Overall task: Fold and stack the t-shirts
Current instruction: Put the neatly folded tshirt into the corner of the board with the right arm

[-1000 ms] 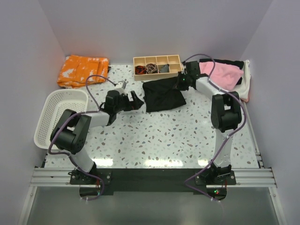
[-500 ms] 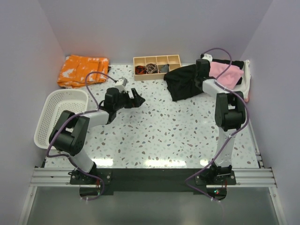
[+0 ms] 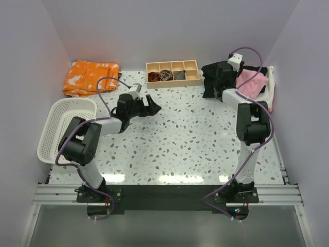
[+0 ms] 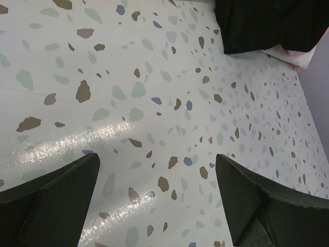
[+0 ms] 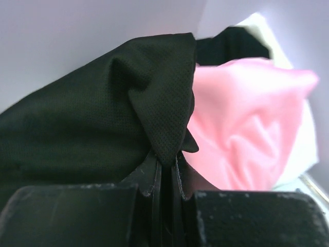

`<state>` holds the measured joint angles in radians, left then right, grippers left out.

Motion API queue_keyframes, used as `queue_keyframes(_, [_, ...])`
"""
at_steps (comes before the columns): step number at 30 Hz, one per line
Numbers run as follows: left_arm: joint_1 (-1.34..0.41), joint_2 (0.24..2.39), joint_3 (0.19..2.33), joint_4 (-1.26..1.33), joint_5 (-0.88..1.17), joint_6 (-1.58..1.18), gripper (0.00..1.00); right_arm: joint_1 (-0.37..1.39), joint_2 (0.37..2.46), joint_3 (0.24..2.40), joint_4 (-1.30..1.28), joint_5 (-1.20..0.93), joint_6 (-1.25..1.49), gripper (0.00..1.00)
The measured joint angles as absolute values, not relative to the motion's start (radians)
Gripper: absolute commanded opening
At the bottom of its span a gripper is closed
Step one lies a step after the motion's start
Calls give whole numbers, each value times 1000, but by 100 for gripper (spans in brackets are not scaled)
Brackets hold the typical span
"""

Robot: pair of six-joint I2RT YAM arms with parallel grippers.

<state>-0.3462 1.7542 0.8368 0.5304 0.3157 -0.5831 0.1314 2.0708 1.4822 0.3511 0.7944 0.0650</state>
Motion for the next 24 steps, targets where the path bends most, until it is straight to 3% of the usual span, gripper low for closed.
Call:
queue_keyframes(6, [-346,1757,847,530,320,-583,100,87,2149,1618,342,901,52,0])
queue_keyframes(7, [-346,1760,849,531,323,-584,100,76,2183,1679,306,904,66,9])
queue_keyframes(10, [-346,1777,856,532,333,-584,100,51,2262,1795,225,901,108,72])
queue_keyframes(13, [-346,1792,858,528,339,-585,100,38,2286,1806,147,899,146,99])
queue_keyframes(18, [-346,1793,858,528,346,-584,100,39,2247,1711,86,903,233,99])
queue_keyframes(24, [-346,1785,858,494,334,-570,100,60,1980,1322,115,849,307,99])
